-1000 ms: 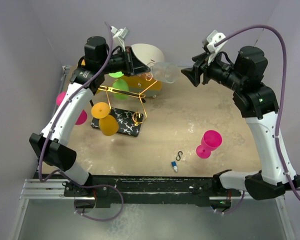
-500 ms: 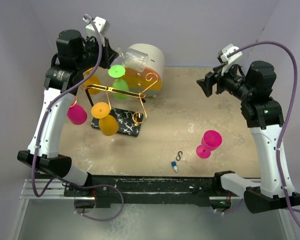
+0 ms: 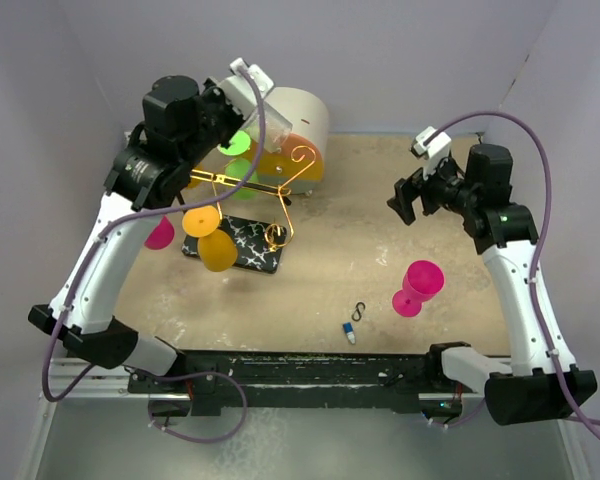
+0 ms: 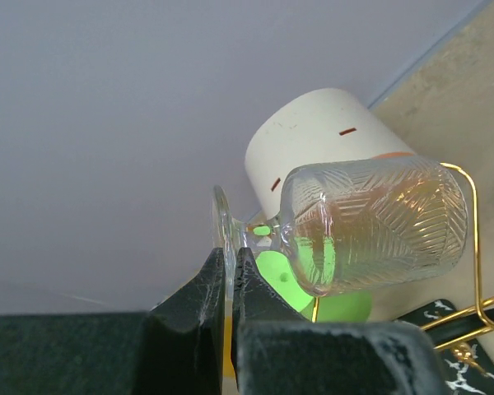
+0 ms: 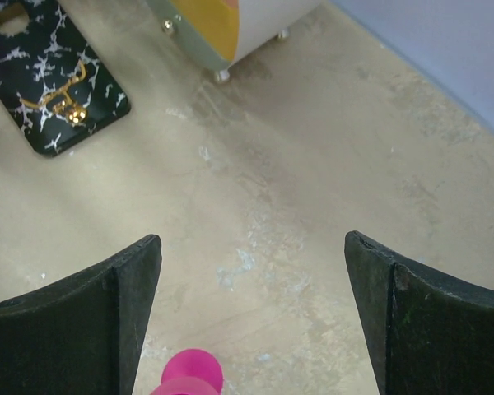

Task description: Place the wine glass upside down on the wine glass rack

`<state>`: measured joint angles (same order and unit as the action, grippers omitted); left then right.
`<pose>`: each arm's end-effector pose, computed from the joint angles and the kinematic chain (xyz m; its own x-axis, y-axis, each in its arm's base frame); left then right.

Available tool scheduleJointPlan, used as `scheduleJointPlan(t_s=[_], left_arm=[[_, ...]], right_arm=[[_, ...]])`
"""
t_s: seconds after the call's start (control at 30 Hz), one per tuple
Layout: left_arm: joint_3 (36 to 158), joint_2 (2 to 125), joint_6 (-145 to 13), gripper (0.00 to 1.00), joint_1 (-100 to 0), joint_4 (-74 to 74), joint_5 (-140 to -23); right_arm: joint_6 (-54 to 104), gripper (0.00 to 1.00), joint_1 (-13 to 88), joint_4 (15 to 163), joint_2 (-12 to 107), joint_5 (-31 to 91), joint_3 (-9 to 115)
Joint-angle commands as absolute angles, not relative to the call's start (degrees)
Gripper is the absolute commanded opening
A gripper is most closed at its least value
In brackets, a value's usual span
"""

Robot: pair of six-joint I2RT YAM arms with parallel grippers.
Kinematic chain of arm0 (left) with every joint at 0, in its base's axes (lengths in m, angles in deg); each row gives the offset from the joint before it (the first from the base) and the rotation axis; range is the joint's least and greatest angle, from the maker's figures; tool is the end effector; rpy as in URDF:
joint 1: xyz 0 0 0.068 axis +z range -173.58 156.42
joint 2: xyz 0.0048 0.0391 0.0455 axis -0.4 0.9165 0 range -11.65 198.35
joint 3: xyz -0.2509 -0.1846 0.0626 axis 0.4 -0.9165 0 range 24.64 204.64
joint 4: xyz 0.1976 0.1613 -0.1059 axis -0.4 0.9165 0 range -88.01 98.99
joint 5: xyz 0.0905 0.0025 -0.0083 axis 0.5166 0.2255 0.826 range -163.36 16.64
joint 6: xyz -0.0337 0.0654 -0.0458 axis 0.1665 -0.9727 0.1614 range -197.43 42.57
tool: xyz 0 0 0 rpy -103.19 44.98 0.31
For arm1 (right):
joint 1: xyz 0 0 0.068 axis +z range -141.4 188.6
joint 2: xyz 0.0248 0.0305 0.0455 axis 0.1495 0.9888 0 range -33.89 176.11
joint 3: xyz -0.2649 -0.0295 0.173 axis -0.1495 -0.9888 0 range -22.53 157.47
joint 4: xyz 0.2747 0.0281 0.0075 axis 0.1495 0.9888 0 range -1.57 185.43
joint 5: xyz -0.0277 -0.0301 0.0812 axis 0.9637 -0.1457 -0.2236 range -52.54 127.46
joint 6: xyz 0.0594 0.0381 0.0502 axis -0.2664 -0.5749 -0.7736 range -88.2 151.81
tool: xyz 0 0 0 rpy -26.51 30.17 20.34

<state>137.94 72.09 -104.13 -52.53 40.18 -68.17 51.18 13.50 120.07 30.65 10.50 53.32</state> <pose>0.2938 -0.1546 0.5800 0.0640 0.4759 -0.8772 0.4198 0.7846 0.4563 0.2600 0.0572 0.4542 -0.1607 -0.3105 -0.9369 -0.5862 0.7937 -0.1625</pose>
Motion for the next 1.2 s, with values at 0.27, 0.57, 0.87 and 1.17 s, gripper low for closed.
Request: scheduleJointPlan(t_s=[0.27, 0.57, 0.87, 1.17], left_arm=[[125.84, 71.22, -138.28, 0.0, -66.15, 16.22, -43.66], [118.46, 73.02, -150.26, 0.0, -68.88, 6.69, -37.03], [116.55, 73.73, -152.11, 0.0, -69.19, 7.98, -34.88], [115.48, 75.44, -151.48, 0.0, -69.96, 13.21, -35.29]], right_arm=[[51.69, 0.95, 9.91, 113.76, 26.59, 10.69, 46.58], [51.55, 0.94, 8.16, 113.32, 26.31, 9.35, 45.32], [51.51, 0.94, 7.85, 113.09, 26.63, 9.49, 44.88], [51.15, 0.94, 7.21, 112.78, 26.66, 8.77, 44.27]])
